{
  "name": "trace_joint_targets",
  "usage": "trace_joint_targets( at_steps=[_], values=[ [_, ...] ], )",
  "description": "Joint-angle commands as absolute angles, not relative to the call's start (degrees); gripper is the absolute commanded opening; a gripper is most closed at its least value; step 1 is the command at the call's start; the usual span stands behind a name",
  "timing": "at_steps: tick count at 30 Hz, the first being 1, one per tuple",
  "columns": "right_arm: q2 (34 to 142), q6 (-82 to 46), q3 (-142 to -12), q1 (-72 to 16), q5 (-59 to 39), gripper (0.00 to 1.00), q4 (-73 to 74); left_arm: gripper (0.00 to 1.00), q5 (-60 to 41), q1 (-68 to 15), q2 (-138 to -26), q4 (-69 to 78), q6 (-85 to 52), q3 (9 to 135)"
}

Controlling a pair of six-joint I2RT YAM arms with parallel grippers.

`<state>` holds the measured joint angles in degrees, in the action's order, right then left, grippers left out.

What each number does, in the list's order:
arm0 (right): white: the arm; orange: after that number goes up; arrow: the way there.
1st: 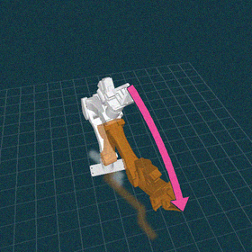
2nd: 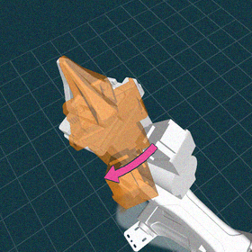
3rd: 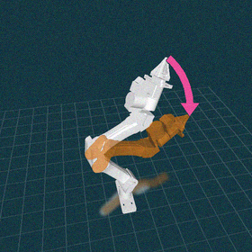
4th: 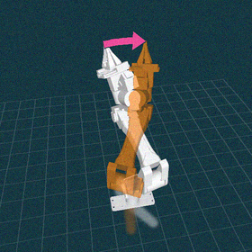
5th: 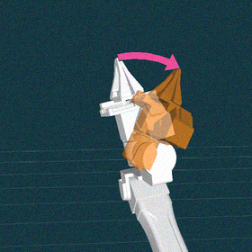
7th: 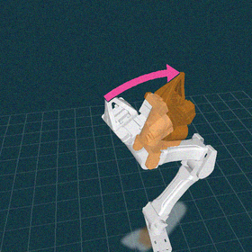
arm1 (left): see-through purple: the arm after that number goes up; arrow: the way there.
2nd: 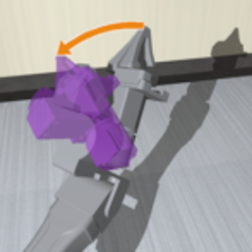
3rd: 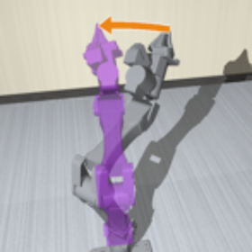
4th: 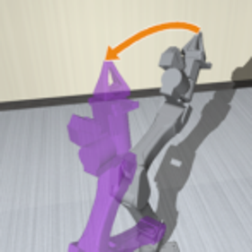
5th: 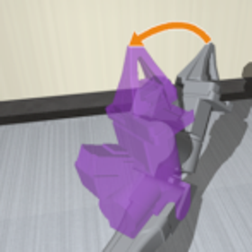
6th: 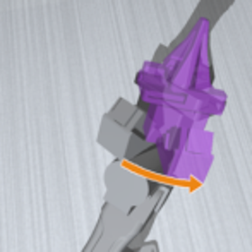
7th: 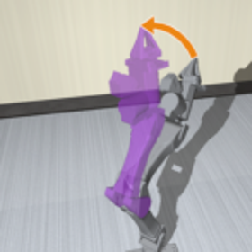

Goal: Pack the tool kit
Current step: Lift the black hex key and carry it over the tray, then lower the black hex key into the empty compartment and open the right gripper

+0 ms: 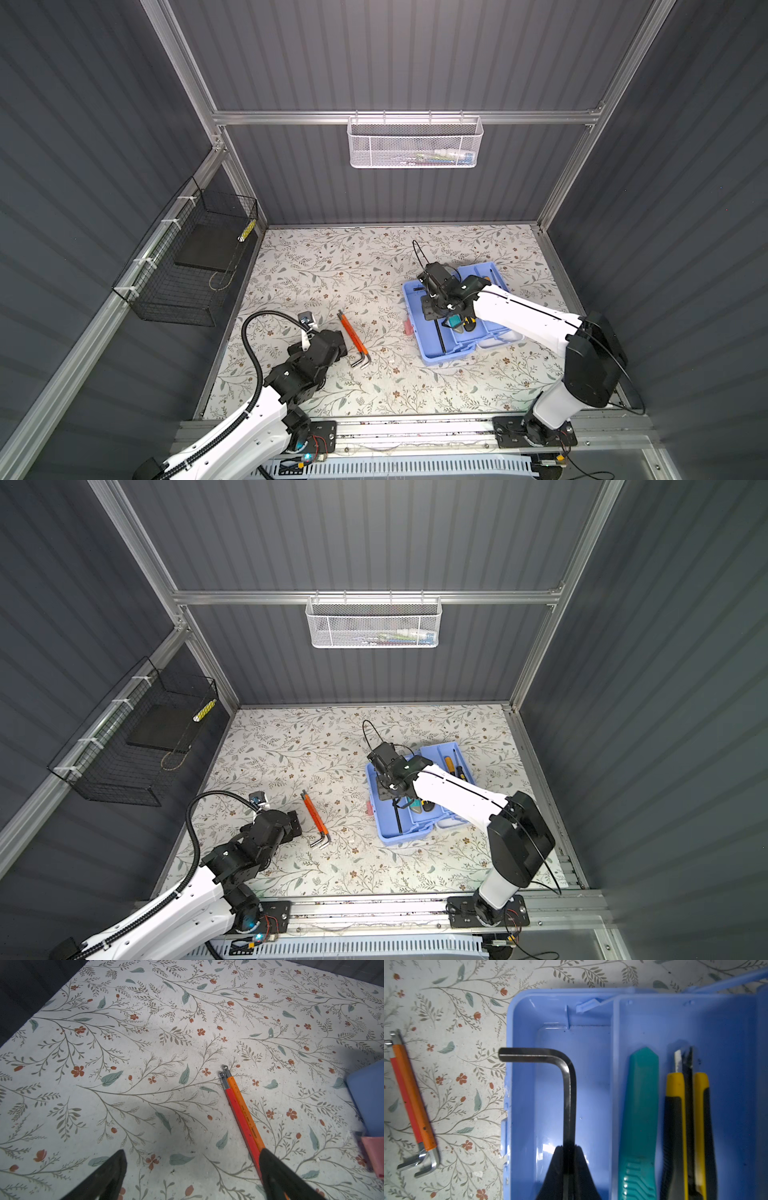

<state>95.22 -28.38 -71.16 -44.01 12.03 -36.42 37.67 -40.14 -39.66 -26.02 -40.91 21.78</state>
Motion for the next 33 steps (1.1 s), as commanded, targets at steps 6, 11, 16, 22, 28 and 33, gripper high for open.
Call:
trace_joint_targets(
  at_steps=[6,11,16,22,28,33],
  values=[
    [101.3,-29.0,-75.5,-43.4,13.2,0.0,-36.2,0.99,37.4,-40.1,-40.0,-25.6,-39.8,22.6],
    [104.2,-29.2,-77.1,-43.1,12.5,0.0,-35.8,1.0,37.4,-40.0,-39.5,-25.7,-39.9,22.3],
    [106.6,-29.5,-77.8,-42.5,12.4,0.0,-35.7,0.99,37.4,-40.0,-39.1,-25.8,-39.9,22.2],
    [107.9,-29.6,-77.6,-42.3,12.1,0.0,-34.6,0.99,37.3,-40.0,-39.3,-25.6,-39.7,22.2],
    [110.2,-29.6,-77.8,-41.8,10.9,0.0,-33.4,0.99,37.3,-40.0,-39.4,-25.6,-39.7,22.3],
    [111.5,-29.6,-77.6,-41.6,10.5,0.0,-32.7,0.99,37.3,-40.1,-39.5,-25.6,-39.7,22.3]
  ],
)
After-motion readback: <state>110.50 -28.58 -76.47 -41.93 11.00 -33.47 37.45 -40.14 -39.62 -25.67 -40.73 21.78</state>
